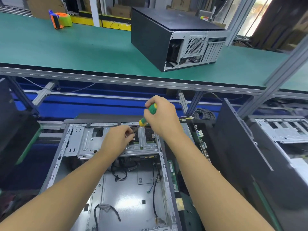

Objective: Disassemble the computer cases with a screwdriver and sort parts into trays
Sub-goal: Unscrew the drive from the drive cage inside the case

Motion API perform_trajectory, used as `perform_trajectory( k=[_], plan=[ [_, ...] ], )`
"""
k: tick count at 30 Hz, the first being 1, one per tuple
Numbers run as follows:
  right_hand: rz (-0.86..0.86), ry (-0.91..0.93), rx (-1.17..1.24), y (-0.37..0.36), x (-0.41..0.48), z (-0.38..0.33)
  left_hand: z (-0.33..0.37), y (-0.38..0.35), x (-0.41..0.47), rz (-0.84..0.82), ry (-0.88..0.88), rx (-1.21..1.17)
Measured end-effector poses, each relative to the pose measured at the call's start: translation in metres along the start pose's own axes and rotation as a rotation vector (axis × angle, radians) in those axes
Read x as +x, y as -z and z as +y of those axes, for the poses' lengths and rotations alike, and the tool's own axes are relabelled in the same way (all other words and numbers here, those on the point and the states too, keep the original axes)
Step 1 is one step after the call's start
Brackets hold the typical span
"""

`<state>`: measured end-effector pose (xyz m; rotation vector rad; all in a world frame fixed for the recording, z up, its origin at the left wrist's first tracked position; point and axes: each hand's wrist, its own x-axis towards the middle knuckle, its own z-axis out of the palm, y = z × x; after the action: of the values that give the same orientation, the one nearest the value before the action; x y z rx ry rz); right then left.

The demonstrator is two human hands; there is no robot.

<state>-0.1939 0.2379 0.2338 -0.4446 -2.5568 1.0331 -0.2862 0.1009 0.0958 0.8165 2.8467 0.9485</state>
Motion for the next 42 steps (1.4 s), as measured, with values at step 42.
perform_trajectory(
  k=[42],
  plan=[
    [0.303, -0.152, 0.098, 0.103, -0.068, 0.075, 0.141, -0.035, -0.022, -0.714, -0.313, -0.046]
  ],
)
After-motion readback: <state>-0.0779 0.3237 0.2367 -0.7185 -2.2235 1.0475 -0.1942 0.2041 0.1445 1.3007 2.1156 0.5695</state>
